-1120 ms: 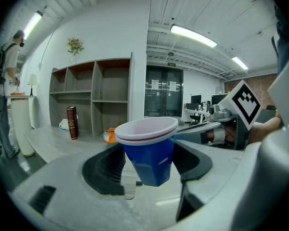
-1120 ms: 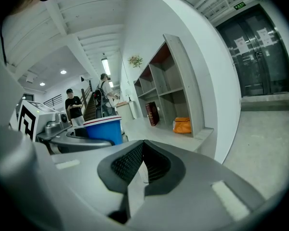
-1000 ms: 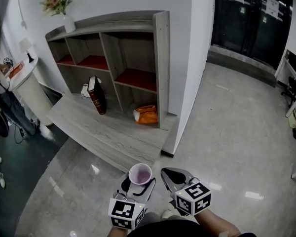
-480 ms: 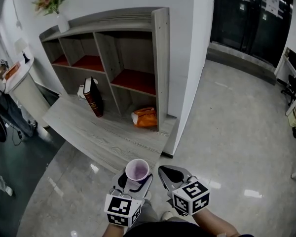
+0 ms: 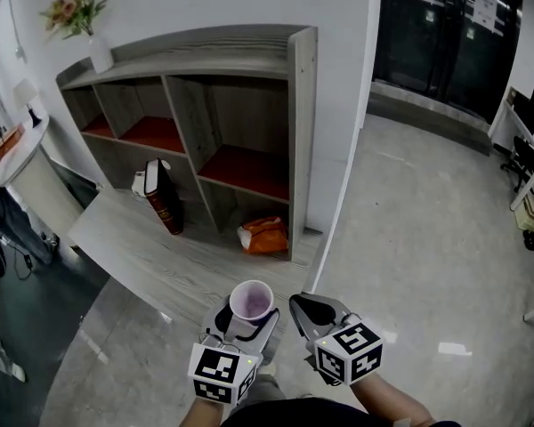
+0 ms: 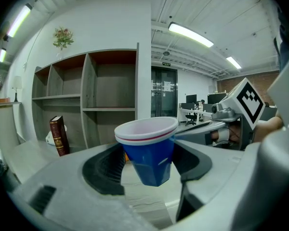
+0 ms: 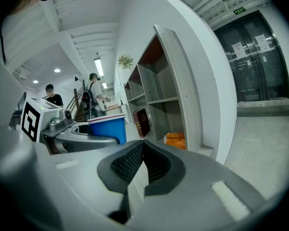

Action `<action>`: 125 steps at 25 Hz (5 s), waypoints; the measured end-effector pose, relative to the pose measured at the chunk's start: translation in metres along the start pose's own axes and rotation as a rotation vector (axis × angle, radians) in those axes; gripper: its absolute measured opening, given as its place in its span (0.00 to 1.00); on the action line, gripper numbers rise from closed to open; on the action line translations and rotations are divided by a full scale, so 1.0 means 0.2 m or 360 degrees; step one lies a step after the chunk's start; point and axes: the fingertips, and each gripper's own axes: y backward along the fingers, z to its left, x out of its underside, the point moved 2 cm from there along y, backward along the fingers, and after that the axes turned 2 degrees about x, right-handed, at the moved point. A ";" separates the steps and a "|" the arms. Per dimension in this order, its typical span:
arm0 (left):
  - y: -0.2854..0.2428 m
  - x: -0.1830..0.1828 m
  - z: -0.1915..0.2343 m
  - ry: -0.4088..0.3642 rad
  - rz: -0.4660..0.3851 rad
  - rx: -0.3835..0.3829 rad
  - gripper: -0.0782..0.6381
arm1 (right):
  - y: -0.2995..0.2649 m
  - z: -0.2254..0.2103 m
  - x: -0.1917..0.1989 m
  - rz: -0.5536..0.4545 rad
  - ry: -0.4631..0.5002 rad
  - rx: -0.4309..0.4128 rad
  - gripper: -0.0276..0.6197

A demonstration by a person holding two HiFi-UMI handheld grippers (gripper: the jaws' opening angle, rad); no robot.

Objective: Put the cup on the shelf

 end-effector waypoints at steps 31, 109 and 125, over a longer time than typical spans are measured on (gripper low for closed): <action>-0.53 -0.57 0.49 -0.0268 -0.0129 0.0379 0.52 | -0.46 -0.19 -0.37 -0.0074 -0.0075 0.0226 0.04; -0.42 -0.19 0.09 0.0163 0.0014 0.0546 0.28 | -0.09 -0.23 -0.11 -0.0061 -0.0165 0.0206 0.04; -0.23 0.08 -0.05 0.0277 0.0136 0.0476 0.16 | 0.03 -0.20 0.02 -0.0051 -0.0190 0.0226 0.04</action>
